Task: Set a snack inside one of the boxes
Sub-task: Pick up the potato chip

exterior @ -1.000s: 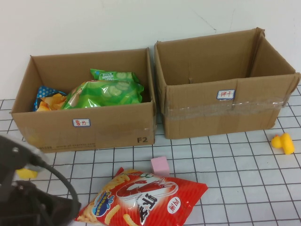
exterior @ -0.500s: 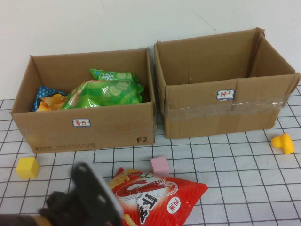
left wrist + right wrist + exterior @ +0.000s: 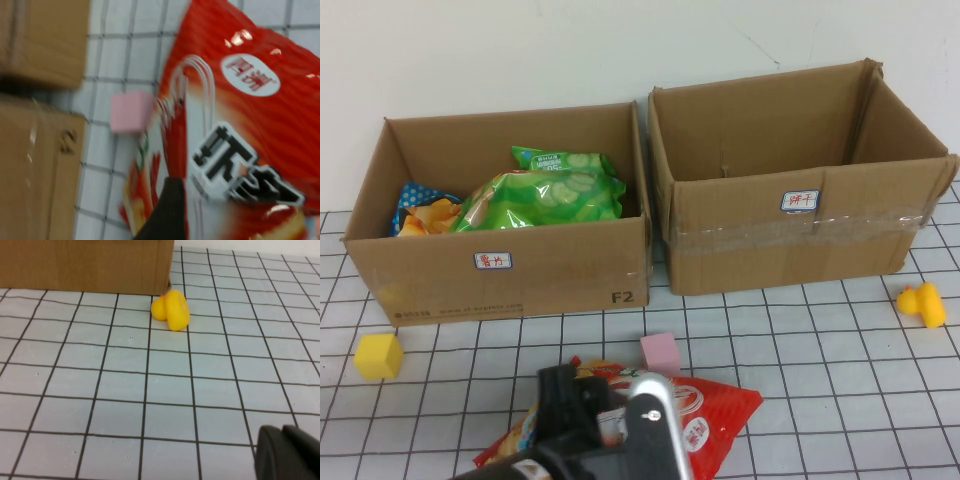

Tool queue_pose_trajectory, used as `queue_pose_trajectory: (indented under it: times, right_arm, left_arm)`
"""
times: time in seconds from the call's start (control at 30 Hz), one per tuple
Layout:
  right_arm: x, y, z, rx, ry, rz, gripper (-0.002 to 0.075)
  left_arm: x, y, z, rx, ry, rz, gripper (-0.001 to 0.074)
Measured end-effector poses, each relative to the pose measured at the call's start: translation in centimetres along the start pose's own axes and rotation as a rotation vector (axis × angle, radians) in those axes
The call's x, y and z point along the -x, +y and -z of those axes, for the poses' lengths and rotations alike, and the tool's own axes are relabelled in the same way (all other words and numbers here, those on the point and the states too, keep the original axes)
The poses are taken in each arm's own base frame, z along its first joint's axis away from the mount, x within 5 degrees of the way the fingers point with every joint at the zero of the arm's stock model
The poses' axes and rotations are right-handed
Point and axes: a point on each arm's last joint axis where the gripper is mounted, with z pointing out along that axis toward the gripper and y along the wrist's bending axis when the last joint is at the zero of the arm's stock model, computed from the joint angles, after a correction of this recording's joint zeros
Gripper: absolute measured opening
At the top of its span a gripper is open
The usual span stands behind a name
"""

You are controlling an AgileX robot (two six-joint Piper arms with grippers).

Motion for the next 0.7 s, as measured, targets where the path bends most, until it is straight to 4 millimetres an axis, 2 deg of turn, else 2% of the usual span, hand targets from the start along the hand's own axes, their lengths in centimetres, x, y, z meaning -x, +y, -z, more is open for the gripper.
queue_pose_trajectory:
  times: [0.23,0.53,0.7]
  right_arm:
    - [0.0,0.0,0.0,0.0,0.0,0.0,-0.0001]
    - [0.0,0.0,0.0,0.0,0.0,0.0,-0.0001]
    - [0.0,0.0,0.0,0.0,0.0,0.0,-0.0001]
  left_arm:
    - [0.8,-0.4,-1.4,0.014,-0.036,-0.026,0.0685]
    - [2.4,-3.5,-0.4,-0.05,-0.076,-0.084,0.0686]
    - [2.2,-3.4,-0.7,0.014,-0.035,-0.026,0.0687]
